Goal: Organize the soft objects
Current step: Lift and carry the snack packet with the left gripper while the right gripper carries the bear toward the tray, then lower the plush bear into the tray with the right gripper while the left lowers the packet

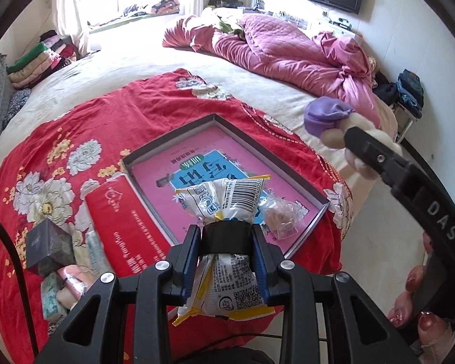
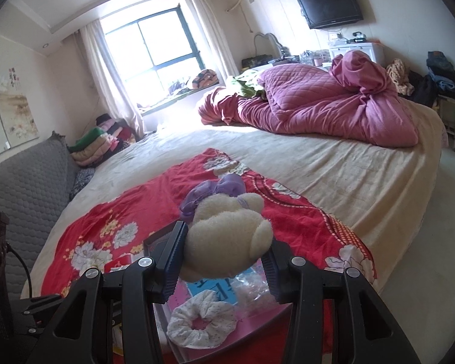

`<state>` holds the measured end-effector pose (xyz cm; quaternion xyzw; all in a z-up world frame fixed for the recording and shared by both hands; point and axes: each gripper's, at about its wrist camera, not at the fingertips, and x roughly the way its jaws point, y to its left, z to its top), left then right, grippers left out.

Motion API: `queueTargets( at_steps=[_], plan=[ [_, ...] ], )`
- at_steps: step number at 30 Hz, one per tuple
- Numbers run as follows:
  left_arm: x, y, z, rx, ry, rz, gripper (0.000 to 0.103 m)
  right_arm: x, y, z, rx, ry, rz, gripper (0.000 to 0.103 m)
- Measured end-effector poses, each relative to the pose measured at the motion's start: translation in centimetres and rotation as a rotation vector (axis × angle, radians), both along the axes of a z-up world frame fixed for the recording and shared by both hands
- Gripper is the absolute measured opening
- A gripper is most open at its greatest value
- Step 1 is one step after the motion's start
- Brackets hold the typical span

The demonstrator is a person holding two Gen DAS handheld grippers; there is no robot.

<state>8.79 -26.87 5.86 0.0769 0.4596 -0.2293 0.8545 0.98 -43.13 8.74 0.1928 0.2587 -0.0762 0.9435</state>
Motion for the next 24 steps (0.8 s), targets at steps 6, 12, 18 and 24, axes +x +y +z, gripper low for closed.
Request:
queueTargets(
  at_steps=[6, 12, 18, 24],
  plan=[
    [1.4, -1.3, -1.9, 0.018, 0.038, -0.018, 0.033, 0.2, -1.9, -1.2, 0.008, 0.023, -0.042, 0.048],
    [2.2, -2.5, -3.8, 0.037, 0.077, -0.039, 0.033, 0.2, -3.9, -2.6, 0.017, 0.054, -0.087, 0.048],
    [2.7, -3.8, -5.7, 0.05, 0.123, -0.064, 0.033, 0.9, -4.7, -4.3, 0.022, 0.099, -0.09, 0.048],
    [3.3, -4.7, -7.1, 0.079, 0.151, -0.078, 0.033, 2.5, -4.0, -6.1, 0.008, 0.152, -0.042, 0.048]
  ],
)
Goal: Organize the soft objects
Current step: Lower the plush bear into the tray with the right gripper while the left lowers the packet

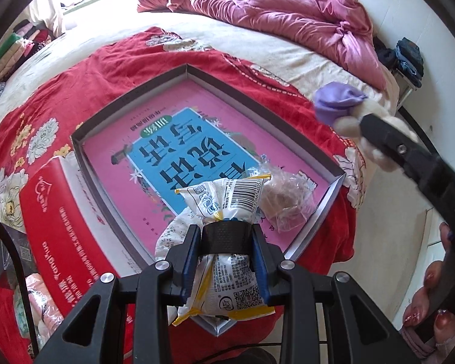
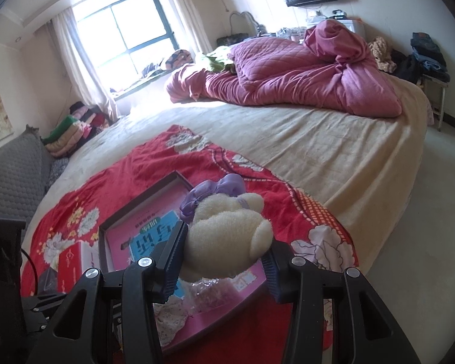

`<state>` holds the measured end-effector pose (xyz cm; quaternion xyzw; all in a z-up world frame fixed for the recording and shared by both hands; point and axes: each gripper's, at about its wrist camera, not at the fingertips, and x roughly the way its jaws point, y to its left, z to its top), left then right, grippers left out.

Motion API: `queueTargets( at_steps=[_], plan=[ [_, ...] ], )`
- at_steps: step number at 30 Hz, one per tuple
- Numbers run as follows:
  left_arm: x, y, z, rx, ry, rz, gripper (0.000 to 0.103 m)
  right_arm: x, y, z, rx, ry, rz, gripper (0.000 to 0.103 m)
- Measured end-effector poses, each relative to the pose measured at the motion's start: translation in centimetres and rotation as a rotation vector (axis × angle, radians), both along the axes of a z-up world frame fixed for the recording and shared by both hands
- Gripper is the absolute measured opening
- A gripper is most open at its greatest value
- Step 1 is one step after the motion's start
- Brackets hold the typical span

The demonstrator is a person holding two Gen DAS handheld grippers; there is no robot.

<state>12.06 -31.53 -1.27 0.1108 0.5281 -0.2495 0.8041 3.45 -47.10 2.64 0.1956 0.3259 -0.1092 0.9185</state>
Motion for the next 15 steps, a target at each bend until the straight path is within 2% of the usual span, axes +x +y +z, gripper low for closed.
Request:
queueTargets(
  at_steps=[9, 15],
  plan=[
    [0.5, -0.2, -1.0, -0.005, 0.027, -0.003, 0.033, 3.3, 1.0, -3.1, 0.026, 0.069, 0.095, 0.048],
    [0.7, -0.3, -1.5, -0.004, 0.035, -0.001, 0.033, 4.6, 1.1, -5.0, 0.032, 0.116, 0.096, 0.048]
  ],
)
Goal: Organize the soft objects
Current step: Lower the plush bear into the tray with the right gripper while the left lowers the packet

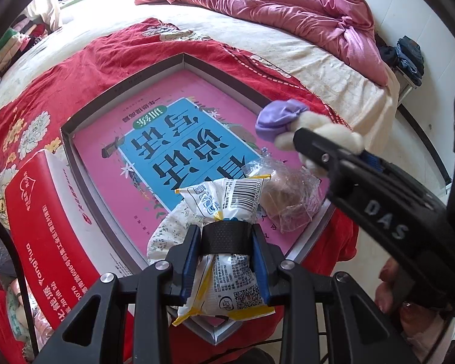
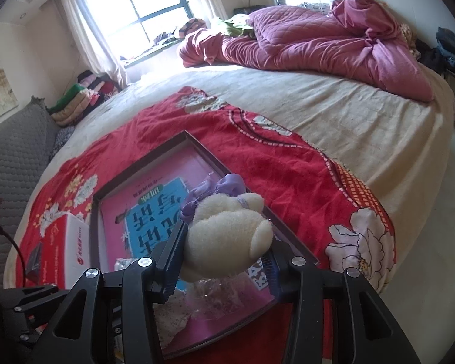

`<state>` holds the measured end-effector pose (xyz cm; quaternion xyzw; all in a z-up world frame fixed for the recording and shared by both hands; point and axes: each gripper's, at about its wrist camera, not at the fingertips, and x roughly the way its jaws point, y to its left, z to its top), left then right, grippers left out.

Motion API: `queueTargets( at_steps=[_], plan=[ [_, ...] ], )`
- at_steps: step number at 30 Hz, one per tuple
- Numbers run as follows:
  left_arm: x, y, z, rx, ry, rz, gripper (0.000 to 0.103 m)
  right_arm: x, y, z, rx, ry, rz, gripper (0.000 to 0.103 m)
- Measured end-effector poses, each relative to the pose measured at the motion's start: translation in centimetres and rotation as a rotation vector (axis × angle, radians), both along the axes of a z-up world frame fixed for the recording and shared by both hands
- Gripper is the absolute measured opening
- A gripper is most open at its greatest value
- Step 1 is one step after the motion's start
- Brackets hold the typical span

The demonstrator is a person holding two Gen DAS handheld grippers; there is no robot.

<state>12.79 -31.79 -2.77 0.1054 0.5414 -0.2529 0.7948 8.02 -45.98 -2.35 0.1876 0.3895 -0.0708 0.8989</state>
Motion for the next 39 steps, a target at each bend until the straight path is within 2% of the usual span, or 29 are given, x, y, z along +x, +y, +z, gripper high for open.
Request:
queueTargets(
  at_steps=[7, 15, 22, 26, 32, 36, 39],
  plan=[
    [0.3, -0.1, -0.5, -0.006, 0.016, 0.003, 0.033, 0.2, -0.8, -1.5, -0.001, 0.051, -0.029, 0.048],
    [0.4, -0.1, -0.6, -0.009, 0.022, 0.011, 0.034, 0.4, -0.2, -2.0, -0.036, 0.067, -0.022, 0.05],
    [0.3, -0.1, -0.7, -0.001, 0.024, 0.008, 0.034, -0.1, -0.6, -2.0, -0.007, 0.078, -0.034, 0.05],
    [0.3, -0.1, -0.6, 0.0, 0.023, 0.008, 0.034, -0.4, -0.6, -1.6, -0.022, 0.07, -0.042, 0.059],
    [0.3, 0.1, -0.4, -0.002, 0.023, 0.012, 0.034, -1.0, -0.7, -0.8, -0.042, 0.056, -0.051, 0.06],
    [0.2, 0.3, 0.0, -0.007, 0.003, 0.014, 0.034, -2.0, -1.5, 0.1, -0.04, 0.027, -0.083, 0.068],
    [0.3, 0.4, 0.5, -0.013, -0.006, 0.013, 0.038, -2.6, -2.2, 0.7, -0.051, 0.016, -0.116, 0.068]
  ],
)
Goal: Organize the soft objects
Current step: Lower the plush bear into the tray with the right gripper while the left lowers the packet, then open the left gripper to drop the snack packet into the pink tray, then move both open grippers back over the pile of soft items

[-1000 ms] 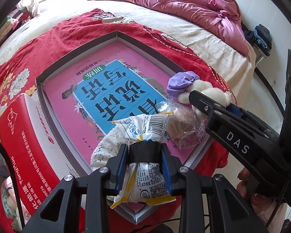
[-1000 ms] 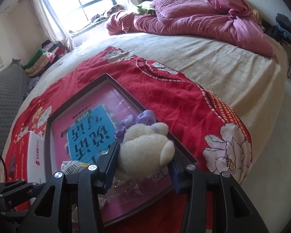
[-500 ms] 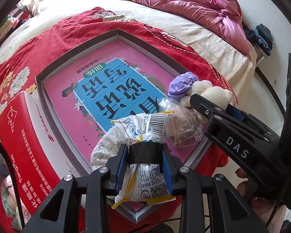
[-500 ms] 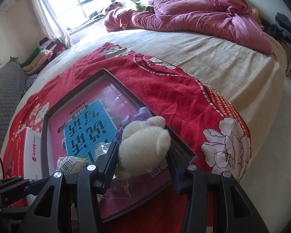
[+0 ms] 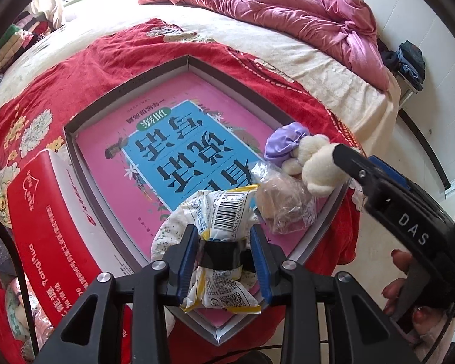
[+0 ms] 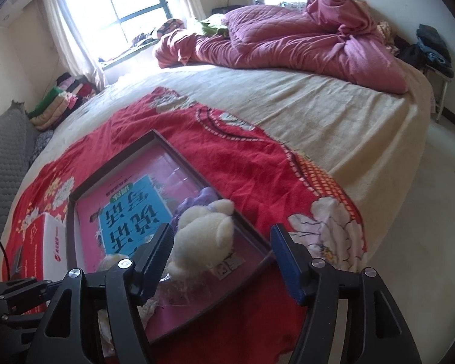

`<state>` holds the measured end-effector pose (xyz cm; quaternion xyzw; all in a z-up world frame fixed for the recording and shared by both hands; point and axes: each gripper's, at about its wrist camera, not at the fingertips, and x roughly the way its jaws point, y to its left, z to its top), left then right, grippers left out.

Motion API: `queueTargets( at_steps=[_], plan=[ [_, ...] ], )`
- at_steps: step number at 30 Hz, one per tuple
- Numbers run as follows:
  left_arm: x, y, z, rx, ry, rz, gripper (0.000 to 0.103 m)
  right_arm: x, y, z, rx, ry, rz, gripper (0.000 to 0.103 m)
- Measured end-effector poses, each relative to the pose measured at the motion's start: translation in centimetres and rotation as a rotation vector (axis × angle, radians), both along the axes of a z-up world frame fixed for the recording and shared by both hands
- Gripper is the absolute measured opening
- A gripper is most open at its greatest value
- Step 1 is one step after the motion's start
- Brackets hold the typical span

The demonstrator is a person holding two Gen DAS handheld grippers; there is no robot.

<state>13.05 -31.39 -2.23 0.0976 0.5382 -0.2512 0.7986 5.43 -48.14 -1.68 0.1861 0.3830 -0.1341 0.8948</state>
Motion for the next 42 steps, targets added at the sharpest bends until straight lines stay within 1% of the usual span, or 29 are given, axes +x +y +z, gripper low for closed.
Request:
queueTargets(
  at_steps=[3, 9, 12, 13, 15, 18, 21, 23, 25, 28, 38, 42],
  plan=[
    [-0.1, 0.2, 0.4, -0.005, -0.011, 0.002, 0.045, -0.6, -0.7, 0.6, 0.007, -0.019, -0.035, 0.068],
    [-0.5, 1.1, 1.3, -0.015, -0.029, 0.015, 0.047, -1.2, -1.4, 1.5, -0.012, -0.033, -0.069, 0.068],
    [-0.9, 1.7, 1.9, -0.025, -0.038, 0.027, 0.056, -1.4, -1.4, 1.8, -0.02, -0.031, -0.077, 0.068],
    [-1.0, 1.8, 2.1, -0.027, -0.042, 0.03, 0.057, -1.5, -1.2, 1.9, -0.021, -0.031, -0.077, 0.069],
    [-1.3, 2.1, 2.6, -0.025, -0.054, 0.033, 0.058, -1.6, -0.9, 2.1, -0.016, -0.036, -0.066, 0.069],
    [-1.6, 2.5, 3.1, -0.021, -0.072, 0.037, 0.059, -1.5, 0.1, 2.8, -0.043, -0.04, -0.042, 0.072],
    [-2.0, 3.2, 3.7, -0.021, -0.084, 0.047, 0.06, -1.6, 1.0, 3.6, -0.054, -0.054, -0.025, 0.073],
    [-2.2, 3.6, 4.0, -0.02, -0.094, 0.055, 0.063, -1.6, 1.5, 4.0, -0.059, -0.061, -0.016, 0.073],
    [-2.4, 4.3, 4.5, -0.019, -0.108, 0.065, 0.07, -1.7, 2.1, 4.5, -0.075, -0.067, -0.01, 0.073],
    [-2.9, 5.3, 5.2, -0.022, -0.133, 0.087, 0.072, -1.8, 2.9, 5.3, -0.089, -0.078, 0.003, 0.073],
    [-3.9, 8.3, 6.7, -0.045, -0.147, 0.133, 0.074, -2.6, 5.3, 7.4, -0.12, -0.1, 0.045, 0.073],
    [-4.3, 9.4, 7.1, -0.046, -0.152, 0.153, 0.079, -3.0, 6.5, 8.0, -0.138, -0.102, 0.07, 0.073]
  ],
)
